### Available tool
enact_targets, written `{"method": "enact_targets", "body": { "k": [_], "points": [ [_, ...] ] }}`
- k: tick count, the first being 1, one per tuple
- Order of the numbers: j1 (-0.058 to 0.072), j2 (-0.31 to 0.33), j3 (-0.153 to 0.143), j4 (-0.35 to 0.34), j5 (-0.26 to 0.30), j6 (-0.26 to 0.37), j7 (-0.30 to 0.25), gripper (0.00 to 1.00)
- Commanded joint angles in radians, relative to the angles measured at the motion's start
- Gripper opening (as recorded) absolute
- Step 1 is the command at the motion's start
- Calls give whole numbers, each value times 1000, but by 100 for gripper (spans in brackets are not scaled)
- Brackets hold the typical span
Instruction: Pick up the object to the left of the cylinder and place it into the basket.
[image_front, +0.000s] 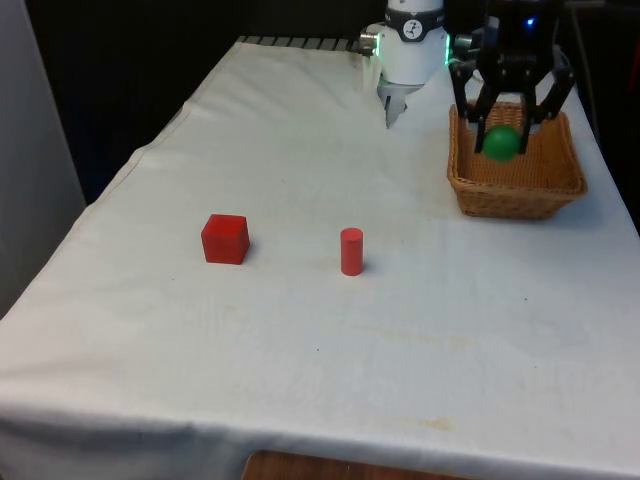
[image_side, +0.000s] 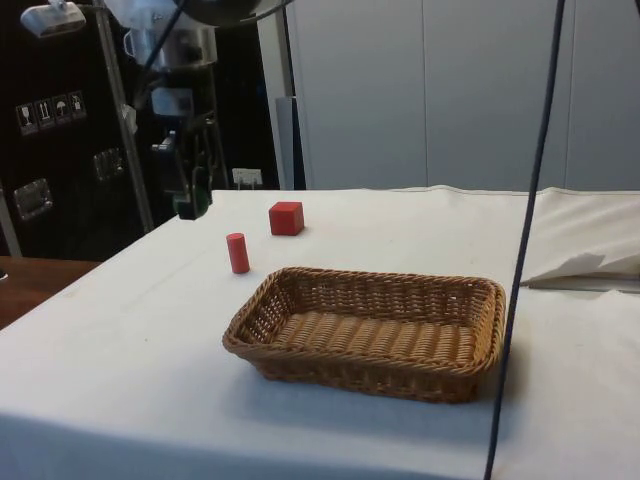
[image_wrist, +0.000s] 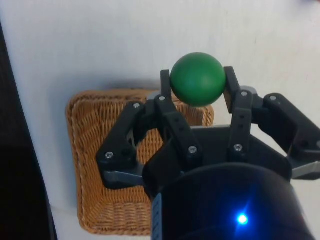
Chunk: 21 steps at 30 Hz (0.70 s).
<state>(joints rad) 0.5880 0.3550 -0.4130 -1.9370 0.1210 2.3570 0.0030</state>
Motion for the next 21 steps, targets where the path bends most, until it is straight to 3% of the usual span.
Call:
{"method": "enact_targets", "body": {
  "k": [1, 2, 3, 4, 5, 11, 12, 13, 20, 21],
  "points": [
    [12, -23, -6, -32, -18, 17, 17, 0],
    [12, -30, -4, -41, -22, 19, 19, 0],
    [2, -14, 2, -18, -7, 2, 4, 0],
    [13, -37, -3, -49, -25, 20, 21, 0],
    [14, -44, -1, -58, -28, 22, 24, 0],
    [14, -89, 13, -115, -55, 37, 44, 0],
    [3, -75, 20, -95, -37, 20, 27, 0],
    [13, -96, 15, -123, -59, 39, 47, 0],
    [11, -149, 32, -190, -91, 58, 73, 0],
    [3, -139, 38, -175, -74, 41, 57, 0]
  ]
}}
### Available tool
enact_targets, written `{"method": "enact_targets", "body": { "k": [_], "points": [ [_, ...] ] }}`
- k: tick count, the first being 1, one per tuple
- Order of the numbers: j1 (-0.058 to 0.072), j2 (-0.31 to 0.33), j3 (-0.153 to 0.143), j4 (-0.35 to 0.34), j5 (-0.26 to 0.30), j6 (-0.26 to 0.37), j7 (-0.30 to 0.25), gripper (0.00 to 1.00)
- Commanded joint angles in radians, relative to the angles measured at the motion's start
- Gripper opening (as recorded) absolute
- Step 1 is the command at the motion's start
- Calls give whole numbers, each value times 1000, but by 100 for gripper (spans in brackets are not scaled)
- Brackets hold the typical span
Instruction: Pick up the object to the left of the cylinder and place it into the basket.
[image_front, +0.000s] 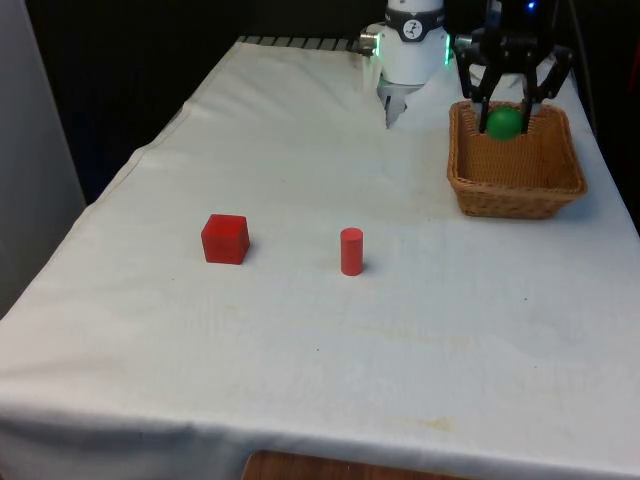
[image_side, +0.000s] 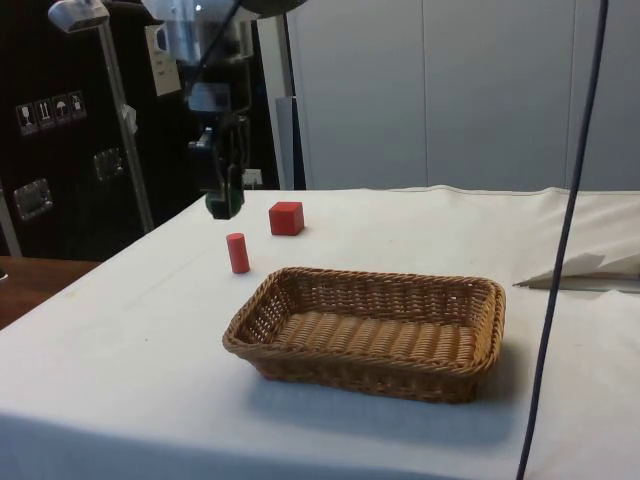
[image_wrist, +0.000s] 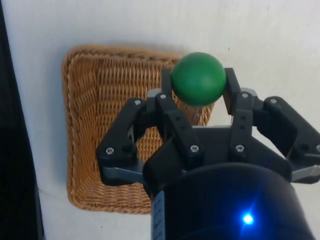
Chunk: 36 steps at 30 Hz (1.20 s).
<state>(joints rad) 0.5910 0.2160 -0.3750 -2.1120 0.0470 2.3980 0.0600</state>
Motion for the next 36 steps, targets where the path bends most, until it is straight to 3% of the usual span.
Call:
{"method": "enact_targets", "body": {
  "k": [1, 7, 8, 9, 18, 19, 21, 26, 32, 34, 36],
  "points": [
    [7, -16, -4, -23, -20, 19, 18, 0],
    [6, -66, 7, -86, -45, 36, 37, 0],
    [0, -58, 13, -76, -28, 21, 20, 0],
    [6, -73, 9, -96, -50, 38, 41, 0],
    [5, -142, 34, -183, -90, 54, 82, 0],
    [0, -132, 36, -169, -68, 39, 60, 0],
    [2, -150, 42, -203, -97, 61, 91, 0],
    [0, -149, 47, -223, -88, 69, 82, 0],
    [3, -130, 52, -253, -102, 123, 100, 0],
    [0, -130, 55, -253, -88, 113, 86, 0],
    [4, -125, 58, -278, -105, 149, 107, 0]
  ]
}}
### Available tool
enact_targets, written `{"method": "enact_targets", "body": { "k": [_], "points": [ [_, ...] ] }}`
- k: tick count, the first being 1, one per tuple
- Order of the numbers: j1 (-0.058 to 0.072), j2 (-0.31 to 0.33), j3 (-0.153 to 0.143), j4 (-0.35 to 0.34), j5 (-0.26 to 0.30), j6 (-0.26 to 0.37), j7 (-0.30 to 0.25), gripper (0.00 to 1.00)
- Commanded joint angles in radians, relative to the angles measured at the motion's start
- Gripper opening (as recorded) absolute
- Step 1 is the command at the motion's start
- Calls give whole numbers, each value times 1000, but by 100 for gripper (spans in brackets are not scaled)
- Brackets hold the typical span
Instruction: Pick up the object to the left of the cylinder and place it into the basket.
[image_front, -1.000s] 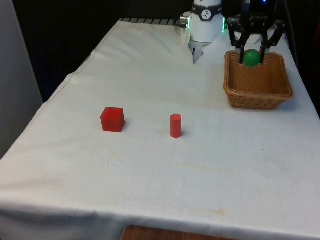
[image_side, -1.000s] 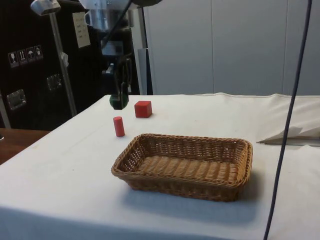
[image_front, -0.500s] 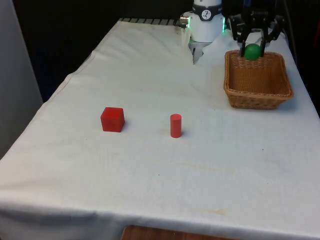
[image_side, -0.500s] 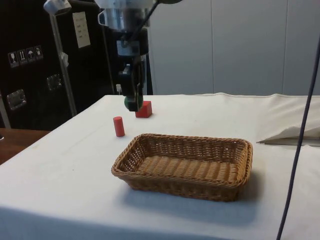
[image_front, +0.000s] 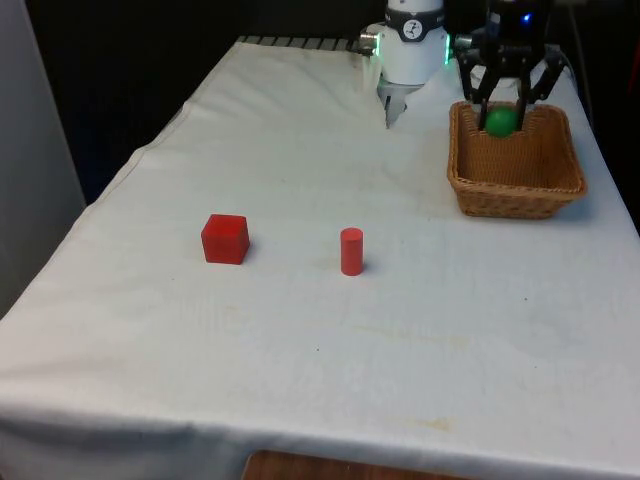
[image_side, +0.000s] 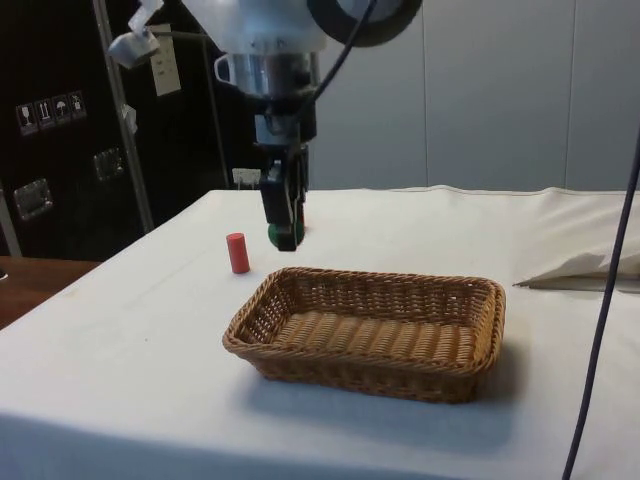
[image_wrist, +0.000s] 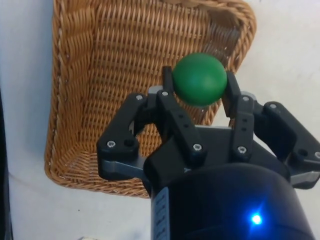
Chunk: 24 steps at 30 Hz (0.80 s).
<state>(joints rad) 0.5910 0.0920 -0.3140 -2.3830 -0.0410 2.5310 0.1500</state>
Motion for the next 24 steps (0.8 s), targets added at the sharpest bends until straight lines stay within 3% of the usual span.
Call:
{"method": "enact_targets", "body": {
  "k": [1, 5, 6, 7, 14, 15, 16, 23, 24],
  "points": [
    [3, -1, -1, -13, -18, 22, 19, 0],
    [4, 1, 10, -47, -25, 56, 33, 0],
    [0, 0, 15, -43, -2, 42, 11, 0],
    [5, 2, 12, -55, -26, 64, 37, 0],
    [5, 18, 34, -104, -39, 126, 65, 0],
    [0, 7, 39, -101, -12, 102, 39, 0],
    [4, 21, 37, -109, -42, 133, 69, 0],
    [7, 64, 55, -137, -49, 212, 94, 0],
    [0, 56, 63, -135, -26, 192, 71, 0]
  ]
}}
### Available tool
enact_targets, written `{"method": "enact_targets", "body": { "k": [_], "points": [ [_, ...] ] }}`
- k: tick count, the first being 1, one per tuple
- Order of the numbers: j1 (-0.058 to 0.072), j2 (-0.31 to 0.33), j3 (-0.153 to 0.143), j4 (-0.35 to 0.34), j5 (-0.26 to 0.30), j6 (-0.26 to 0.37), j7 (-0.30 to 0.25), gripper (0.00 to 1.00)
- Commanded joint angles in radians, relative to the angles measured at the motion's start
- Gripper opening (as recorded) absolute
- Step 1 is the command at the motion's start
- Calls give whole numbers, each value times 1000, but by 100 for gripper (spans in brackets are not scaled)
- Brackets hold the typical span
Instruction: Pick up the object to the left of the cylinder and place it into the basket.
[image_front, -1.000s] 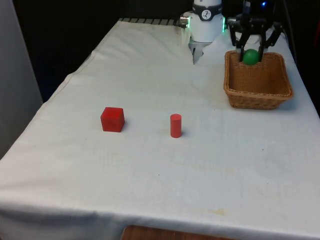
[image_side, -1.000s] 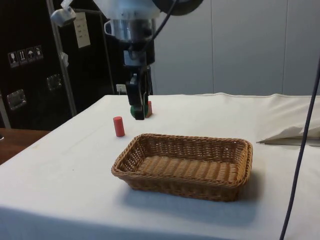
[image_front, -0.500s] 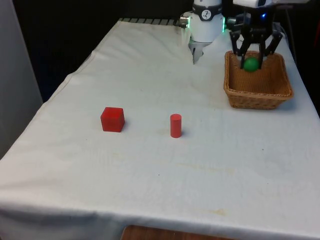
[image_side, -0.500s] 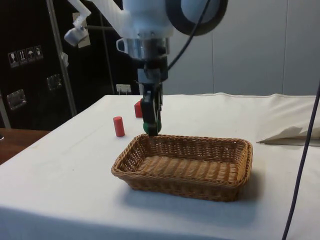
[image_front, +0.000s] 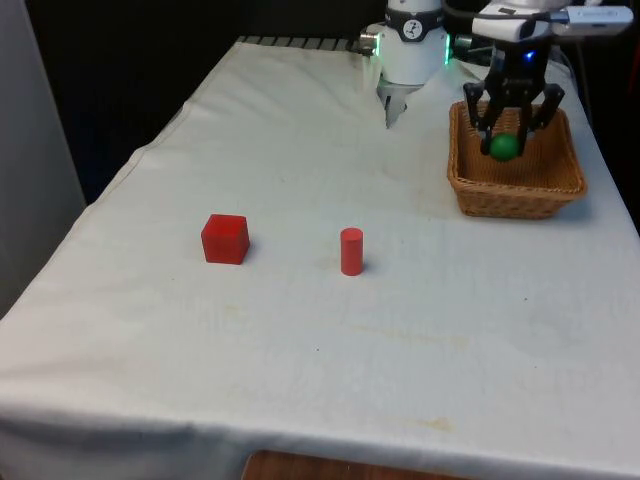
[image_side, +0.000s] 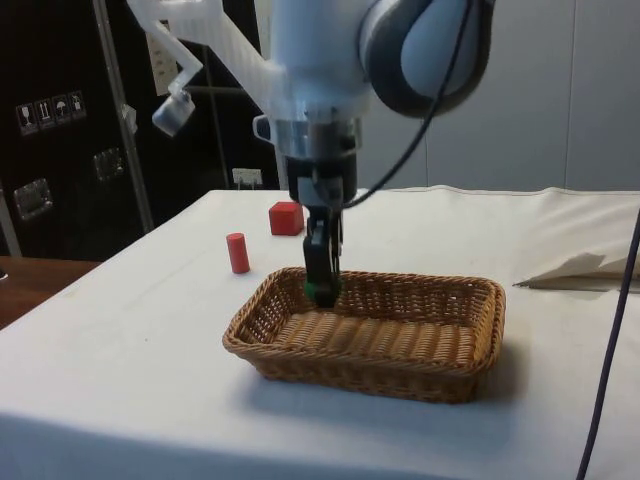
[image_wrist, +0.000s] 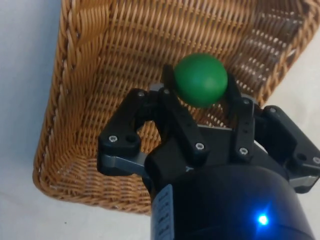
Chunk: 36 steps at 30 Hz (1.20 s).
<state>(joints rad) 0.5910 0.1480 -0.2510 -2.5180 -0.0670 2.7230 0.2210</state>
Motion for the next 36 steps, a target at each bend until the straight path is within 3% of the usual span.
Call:
{"method": "enact_targets", "body": {
  "k": [1, 14, 21, 25, 26, 28, 29, 31, 32, 36],
  "points": [
    [7, 15, -5, -4, -21, 31, 25, 0],
    [1, 105, 29, -7, 1, 137, 33, 0],
    [1, 108, 29, -4, -1, 138, 33, 0],
    [1, 106, 28, -3, -2, 136, 32, 39],
    [1, 106, 28, -3, -2, 135, 32, 58],
    [0, 111, 30, -1, 0, 139, 30, 78],
    [1, 106, 28, -3, -2, 135, 32, 78],
    [1, 106, 28, -3, -2, 134, 32, 97],
    [1, 105, 28, -3, -2, 134, 32, 100],
    [1, 105, 28, -3, -2, 133, 32, 100]
  ]
}}
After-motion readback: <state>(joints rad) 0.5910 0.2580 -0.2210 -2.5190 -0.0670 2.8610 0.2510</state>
